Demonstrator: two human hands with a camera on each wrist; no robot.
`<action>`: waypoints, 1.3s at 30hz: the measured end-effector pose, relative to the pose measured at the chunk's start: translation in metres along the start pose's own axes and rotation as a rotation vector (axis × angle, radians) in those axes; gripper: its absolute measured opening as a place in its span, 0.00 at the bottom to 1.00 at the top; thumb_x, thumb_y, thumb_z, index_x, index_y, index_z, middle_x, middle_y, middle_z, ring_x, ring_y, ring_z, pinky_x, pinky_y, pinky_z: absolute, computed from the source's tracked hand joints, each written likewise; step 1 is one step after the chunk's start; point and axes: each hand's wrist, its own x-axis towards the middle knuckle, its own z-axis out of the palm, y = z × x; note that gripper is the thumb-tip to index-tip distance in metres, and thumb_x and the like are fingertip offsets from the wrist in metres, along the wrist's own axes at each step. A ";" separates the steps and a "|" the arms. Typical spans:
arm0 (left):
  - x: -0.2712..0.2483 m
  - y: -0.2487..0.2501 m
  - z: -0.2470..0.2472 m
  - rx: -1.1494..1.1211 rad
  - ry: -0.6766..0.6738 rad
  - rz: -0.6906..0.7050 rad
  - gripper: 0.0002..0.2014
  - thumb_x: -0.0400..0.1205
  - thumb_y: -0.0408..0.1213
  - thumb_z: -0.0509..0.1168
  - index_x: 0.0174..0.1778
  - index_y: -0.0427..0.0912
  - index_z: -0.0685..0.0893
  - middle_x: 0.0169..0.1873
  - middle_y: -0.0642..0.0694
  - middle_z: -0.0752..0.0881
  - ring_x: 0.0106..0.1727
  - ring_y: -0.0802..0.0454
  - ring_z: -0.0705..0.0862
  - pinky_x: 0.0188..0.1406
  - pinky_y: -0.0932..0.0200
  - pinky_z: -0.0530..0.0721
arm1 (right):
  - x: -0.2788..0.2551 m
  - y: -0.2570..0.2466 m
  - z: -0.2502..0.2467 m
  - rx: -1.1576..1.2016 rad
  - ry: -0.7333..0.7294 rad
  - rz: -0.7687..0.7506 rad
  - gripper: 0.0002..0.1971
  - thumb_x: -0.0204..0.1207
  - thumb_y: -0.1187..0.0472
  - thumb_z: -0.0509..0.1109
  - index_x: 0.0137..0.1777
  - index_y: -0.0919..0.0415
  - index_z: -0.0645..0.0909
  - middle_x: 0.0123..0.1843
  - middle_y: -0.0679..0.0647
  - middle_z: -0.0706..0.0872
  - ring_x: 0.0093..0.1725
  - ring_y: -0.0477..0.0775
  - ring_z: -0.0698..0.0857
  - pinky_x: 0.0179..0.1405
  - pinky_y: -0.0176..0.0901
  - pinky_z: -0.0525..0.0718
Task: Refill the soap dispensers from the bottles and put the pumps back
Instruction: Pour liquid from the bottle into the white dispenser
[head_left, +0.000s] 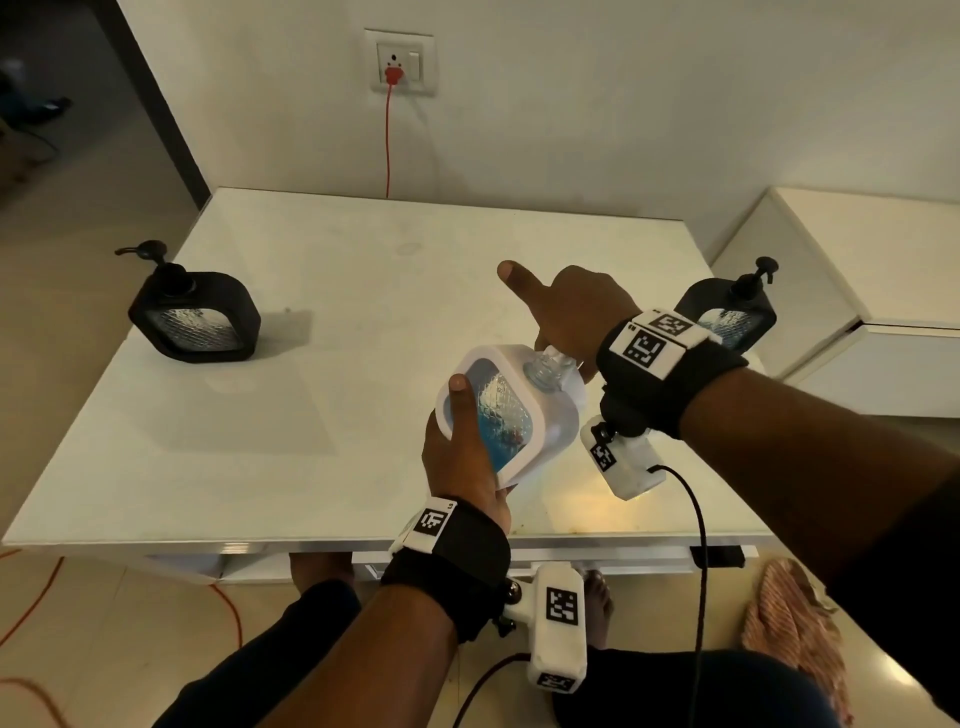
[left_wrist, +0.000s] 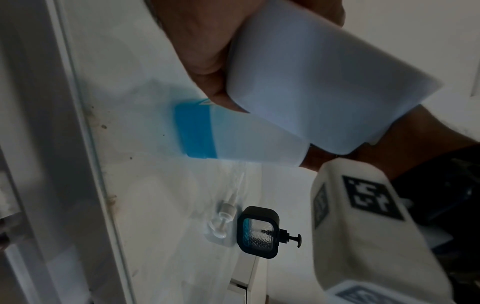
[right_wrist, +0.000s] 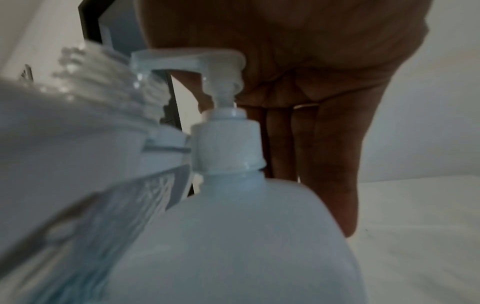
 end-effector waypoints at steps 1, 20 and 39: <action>0.000 0.000 0.000 -0.002 -0.001 -0.002 0.26 0.82 0.68 0.66 0.73 0.60 0.82 0.62 0.47 0.91 0.61 0.41 0.90 0.58 0.35 0.93 | 0.000 0.001 0.002 -0.010 0.024 -0.003 0.46 0.77 0.21 0.45 0.41 0.64 0.86 0.42 0.57 0.92 0.38 0.61 0.88 0.54 0.61 0.90; 0.002 -0.003 -0.001 -0.002 -0.021 0.022 0.26 0.81 0.68 0.67 0.72 0.62 0.82 0.64 0.47 0.91 0.63 0.40 0.90 0.60 0.34 0.92 | -0.001 0.001 0.002 -0.026 0.066 -0.022 0.41 0.80 0.23 0.45 0.34 0.61 0.78 0.43 0.58 0.93 0.34 0.58 0.87 0.52 0.60 0.91; -0.002 -0.002 -0.001 -0.013 0.000 -0.001 0.39 0.69 0.74 0.69 0.75 0.61 0.80 0.66 0.46 0.90 0.65 0.37 0.89 0.64 0.28 0.89 | -0.012 -0.005 -0.015 0.118 -0.177 0.018 0.49 0.82 0.26 0.39 0.47 0.64 0.92 0.51 0.55 0.93 0.53 0.58 0.87 0.55 0.53 0.82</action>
